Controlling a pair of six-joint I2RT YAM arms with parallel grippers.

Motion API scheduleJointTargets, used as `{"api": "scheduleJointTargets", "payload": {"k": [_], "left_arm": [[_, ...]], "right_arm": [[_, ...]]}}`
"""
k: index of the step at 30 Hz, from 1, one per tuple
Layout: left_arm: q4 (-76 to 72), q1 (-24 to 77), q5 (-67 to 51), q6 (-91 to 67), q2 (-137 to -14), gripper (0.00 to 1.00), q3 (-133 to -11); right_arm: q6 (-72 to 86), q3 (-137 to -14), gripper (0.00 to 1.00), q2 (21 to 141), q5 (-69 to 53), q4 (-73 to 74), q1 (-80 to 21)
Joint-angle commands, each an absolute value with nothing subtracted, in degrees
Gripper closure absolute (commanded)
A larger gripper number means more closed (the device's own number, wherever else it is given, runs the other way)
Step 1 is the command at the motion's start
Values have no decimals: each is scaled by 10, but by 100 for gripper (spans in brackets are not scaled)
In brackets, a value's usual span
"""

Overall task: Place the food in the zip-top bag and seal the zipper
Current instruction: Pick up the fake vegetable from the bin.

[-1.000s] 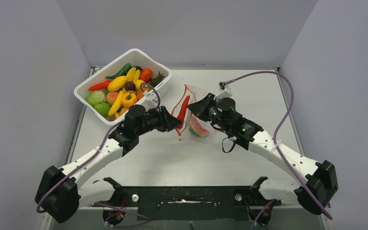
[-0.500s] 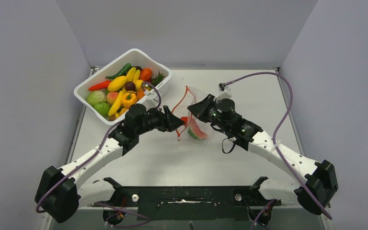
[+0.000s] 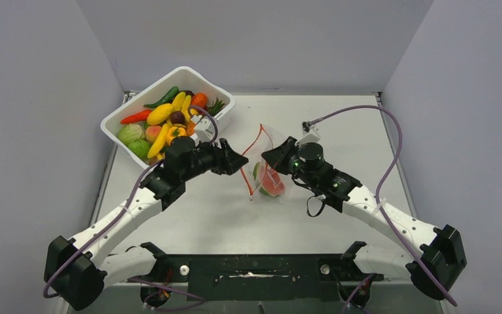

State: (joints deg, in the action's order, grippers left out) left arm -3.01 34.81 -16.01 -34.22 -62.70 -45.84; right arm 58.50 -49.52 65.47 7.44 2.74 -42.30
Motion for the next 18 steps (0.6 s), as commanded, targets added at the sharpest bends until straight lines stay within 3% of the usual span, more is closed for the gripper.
{"api": "scheduleJointTargets", "payload": {"k": [1, 8, 13, 18], "left_arm": [[59, 350, -75, -262, -614, 44, -537], [180, 316, 88, -166, -656, 50, -648], [219, 223, 91, -135, -707, 52, -704], [211, 149, 105, -104, -753, 47, -729]], "right_arm": [[565, -479, 100, 605, 113, 16, -419], [544, -475, 100, 579, 122, 25, -419], [530, -475, 100, 568, 127, 27, -419], [518, -475, 100, 554, 135, 32, -417]]}}
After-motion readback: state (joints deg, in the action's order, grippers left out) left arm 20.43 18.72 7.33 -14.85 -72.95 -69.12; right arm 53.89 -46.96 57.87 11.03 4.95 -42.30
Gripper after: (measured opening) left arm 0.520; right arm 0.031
